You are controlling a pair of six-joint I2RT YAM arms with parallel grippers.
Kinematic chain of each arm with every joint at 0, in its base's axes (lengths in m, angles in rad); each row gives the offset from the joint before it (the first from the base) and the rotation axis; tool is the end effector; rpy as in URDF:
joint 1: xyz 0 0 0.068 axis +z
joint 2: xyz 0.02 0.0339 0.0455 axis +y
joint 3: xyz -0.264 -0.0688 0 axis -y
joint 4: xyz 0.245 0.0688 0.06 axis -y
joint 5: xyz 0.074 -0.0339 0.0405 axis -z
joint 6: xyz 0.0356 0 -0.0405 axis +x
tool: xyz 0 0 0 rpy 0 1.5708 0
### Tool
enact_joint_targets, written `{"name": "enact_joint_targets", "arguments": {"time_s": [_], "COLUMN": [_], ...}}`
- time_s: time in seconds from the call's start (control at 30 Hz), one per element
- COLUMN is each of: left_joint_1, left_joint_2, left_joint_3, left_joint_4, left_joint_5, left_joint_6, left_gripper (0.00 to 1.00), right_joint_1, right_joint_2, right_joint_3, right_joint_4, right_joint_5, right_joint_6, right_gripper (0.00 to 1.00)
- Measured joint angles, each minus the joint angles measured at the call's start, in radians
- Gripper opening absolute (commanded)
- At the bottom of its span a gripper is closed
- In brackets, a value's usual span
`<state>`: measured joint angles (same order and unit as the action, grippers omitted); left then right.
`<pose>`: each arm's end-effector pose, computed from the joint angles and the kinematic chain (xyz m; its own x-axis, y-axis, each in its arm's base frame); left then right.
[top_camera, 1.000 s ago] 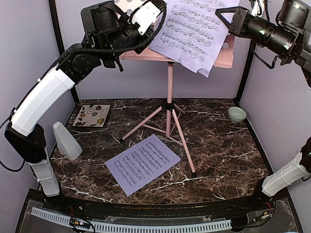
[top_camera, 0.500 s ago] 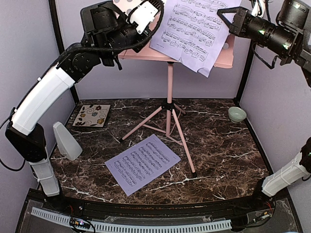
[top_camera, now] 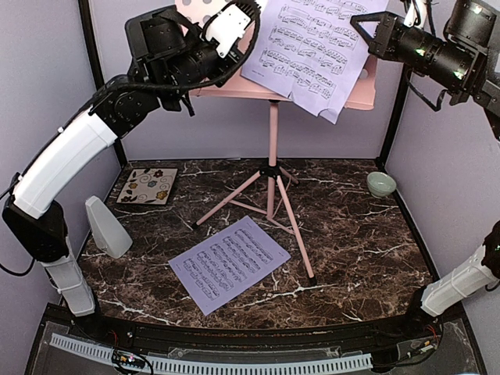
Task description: Set up the instrument practice props
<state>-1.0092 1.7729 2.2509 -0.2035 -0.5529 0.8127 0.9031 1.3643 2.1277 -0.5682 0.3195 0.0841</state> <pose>0.2093 -0.2976 0.5664 0.4268 0.4820 -0.7652 0.2053 0.7724 0.6011 0.1370 0.1557 0.6055 0.0731 0.2215 -0.9724 -0.5629 0.8141 0.1431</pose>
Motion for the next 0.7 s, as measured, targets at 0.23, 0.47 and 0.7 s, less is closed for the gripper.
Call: {"name": "enact_joint_targets", "arguments": {"time_s": [0.23,0.47,0.7], "left_joint_1": [0.019,0.042,0.052], "left_joint_2": [-0.096,-0.145,-0.179], "left_joint_3": [-0.16,-0.24,-0.296], "left_joint_4": [0.105,0.164,0.199], "left_joint_5": [0.103,0.204,0.265], "left_joint_6": [-0.028,-0.064,-0.103], "left_gripper": [0.0,0.0,0.0], "right_joint_1": [0.0,0.0,0.0], "right_joint_2": [0.0,0.003,0.077], "right_joint_3": [-0.008,-0.014,0.04], "right_joint_4": [0.005,0.037,0.091], "right_joint_5": [0.008,-0.024,-0.096], "right_joint_6": [-0.005,-0.055,-0.201], "right_gripper": [0.0,0.0,0.0]}}
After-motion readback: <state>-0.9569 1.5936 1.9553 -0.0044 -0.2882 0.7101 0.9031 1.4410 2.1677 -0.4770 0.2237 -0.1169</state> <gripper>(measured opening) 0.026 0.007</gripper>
